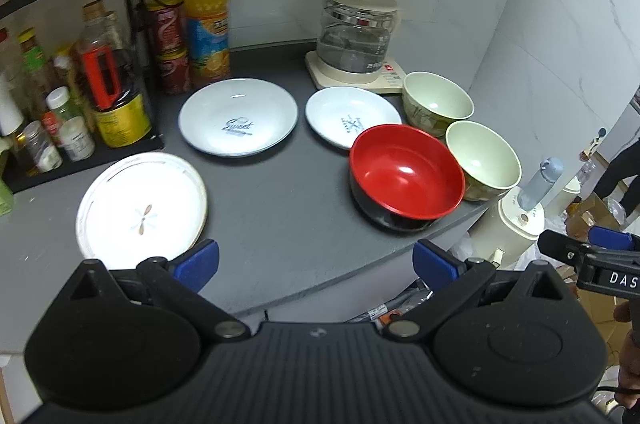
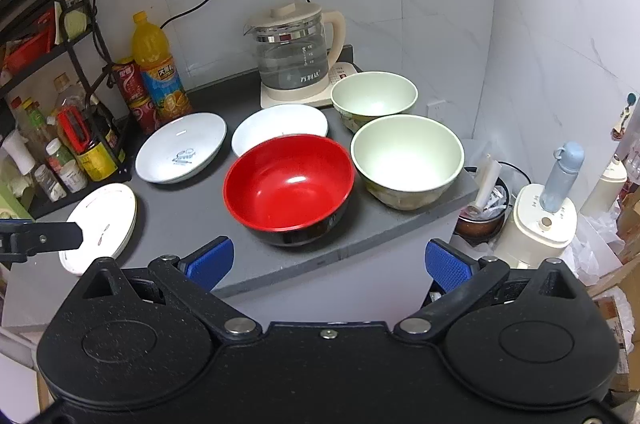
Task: Organize plates and bowls
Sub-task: 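Move both grippers toward the red bowl and the large pale green bowl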
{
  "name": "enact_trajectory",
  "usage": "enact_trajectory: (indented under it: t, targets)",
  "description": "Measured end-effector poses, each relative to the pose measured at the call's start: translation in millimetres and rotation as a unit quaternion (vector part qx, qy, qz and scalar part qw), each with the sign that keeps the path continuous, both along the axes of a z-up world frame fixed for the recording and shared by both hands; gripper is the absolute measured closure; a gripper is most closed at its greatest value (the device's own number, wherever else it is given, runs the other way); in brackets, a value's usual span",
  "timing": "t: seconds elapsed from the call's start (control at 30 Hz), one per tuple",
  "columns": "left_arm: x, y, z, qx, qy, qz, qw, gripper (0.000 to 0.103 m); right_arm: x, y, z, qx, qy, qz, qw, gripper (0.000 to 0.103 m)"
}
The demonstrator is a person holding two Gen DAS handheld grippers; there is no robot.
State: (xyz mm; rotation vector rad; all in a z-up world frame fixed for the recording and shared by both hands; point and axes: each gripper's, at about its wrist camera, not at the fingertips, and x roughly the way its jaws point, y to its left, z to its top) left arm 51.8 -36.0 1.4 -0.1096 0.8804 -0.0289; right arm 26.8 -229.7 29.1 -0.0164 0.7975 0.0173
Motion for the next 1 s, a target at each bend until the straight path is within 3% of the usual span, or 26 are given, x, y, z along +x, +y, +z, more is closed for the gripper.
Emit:
enact_trajectory:
  t: [0.53, 1.0]
  targets:
    - [103.4, 10.9, -15.1, -0.013, 0.030, -0.052, 0.9981, 0.002, 62.4, -3.3, -6.1, 0.018, 0.000, -0.072, 0.997, 0.000]
    - [167.7, 6.2, -27.9, -0.023, 0.040, -0.127, 0.9908, 0.006, 92.4, -24.4, -25.4, 0.041, 0.012, -0.176, 0.983, 0.007]
